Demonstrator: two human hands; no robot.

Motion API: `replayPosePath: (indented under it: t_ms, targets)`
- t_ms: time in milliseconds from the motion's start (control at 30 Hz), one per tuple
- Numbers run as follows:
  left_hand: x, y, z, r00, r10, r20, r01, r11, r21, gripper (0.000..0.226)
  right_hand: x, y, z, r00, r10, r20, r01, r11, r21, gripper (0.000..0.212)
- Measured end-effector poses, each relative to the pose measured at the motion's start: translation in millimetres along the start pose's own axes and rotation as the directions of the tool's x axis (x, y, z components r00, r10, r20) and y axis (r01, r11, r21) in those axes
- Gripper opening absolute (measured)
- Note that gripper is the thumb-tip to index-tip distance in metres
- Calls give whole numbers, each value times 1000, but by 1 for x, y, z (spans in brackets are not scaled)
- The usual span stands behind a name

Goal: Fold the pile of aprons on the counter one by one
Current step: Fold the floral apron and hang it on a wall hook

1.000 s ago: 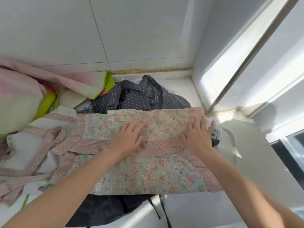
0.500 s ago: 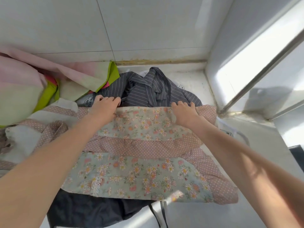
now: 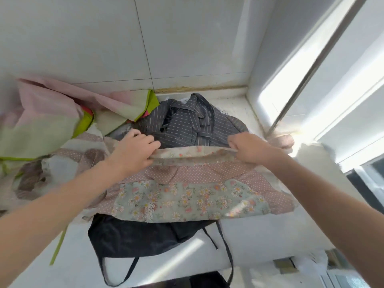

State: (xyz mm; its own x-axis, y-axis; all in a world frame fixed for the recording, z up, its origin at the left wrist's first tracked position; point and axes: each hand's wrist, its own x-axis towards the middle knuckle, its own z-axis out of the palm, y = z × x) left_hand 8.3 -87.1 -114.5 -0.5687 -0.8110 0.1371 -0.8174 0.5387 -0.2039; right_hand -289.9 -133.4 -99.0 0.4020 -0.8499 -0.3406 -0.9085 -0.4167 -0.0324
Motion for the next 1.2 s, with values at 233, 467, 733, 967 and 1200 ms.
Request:
replayPosePath:
  t_ms: [233,467,733,967,1200]
  targets:
    - [-74,68,27,944,169,284,-161,986,-51,54,-58,-37,68,970,26,243,27,977,-211,33]
    - [-90,90,41,954,150,260,-139,988,-59,44,-83,-46,120,992,116,47,-97,953,-288,50]
    - [-90,90,54,898,170,406,-131,984,-122,37,-89,-42,126,988,152,9,-139,928,-346,39]
    - [-81,95,57,797,200,570,-83,971,-224,11,-78,-57,120,872,264,411,-159,949,-271,51]
    - [-71,96,51,715,221,663,-8,951,-309,14,-62,-109,104,928,-102,359,128,990,-51,53]
